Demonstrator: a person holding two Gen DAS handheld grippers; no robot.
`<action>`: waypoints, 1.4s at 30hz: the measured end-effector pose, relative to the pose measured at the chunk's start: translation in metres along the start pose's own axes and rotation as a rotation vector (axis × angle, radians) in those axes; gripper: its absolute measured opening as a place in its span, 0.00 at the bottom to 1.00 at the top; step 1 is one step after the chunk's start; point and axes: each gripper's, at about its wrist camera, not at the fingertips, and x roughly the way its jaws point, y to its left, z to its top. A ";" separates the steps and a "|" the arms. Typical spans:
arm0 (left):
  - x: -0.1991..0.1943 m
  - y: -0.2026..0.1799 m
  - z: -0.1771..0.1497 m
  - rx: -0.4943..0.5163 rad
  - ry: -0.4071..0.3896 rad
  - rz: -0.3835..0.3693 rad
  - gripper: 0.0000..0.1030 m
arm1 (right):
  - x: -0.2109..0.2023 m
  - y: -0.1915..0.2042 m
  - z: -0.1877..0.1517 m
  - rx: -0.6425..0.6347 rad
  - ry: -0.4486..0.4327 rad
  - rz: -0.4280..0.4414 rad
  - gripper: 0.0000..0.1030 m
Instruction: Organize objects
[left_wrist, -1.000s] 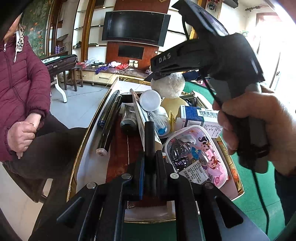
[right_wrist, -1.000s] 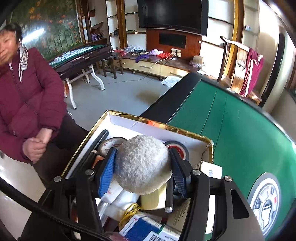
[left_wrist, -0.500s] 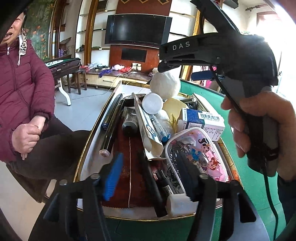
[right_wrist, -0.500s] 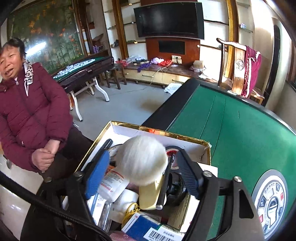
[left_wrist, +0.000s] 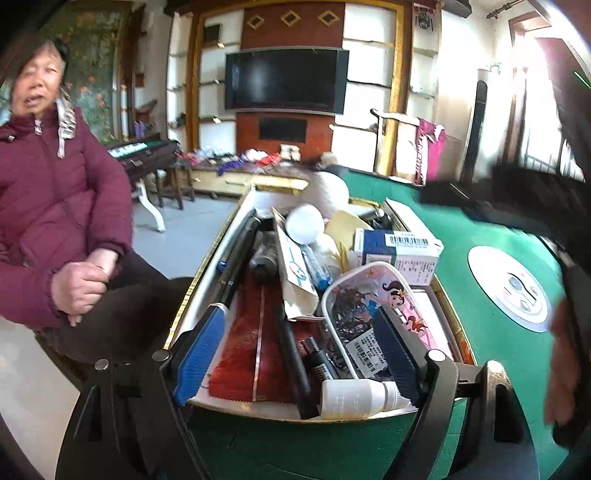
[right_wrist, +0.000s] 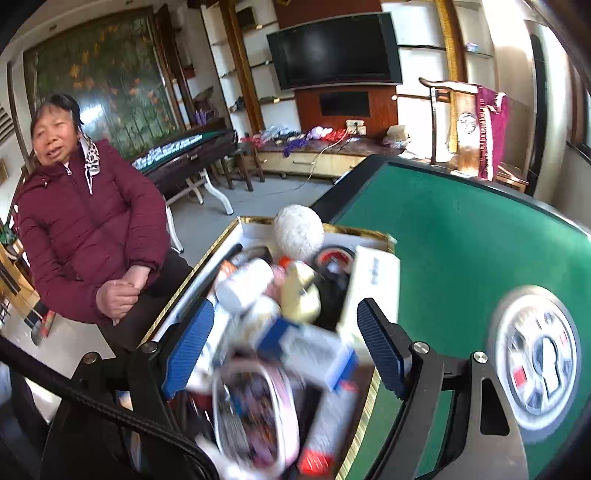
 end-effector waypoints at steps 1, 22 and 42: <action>-0.001 0.000 0.000 -0.003 -0.007 0.010 0.78 | -0.011 -0.005 -0.010 -0.009 -0.019 -0.021 0.78; -0.029 -0.026 -0.003 0.074 -0.128 0.345 0.92 | -0.077 -0.016 -0.107 -0.071 -0.083 -0.098 0.80; -0.038 -0.023 -0.010 0.080 -0.155 0.249 0.92 | -0.072 -0.010 -0.114 -0.100 -0.058 -0.110 0.80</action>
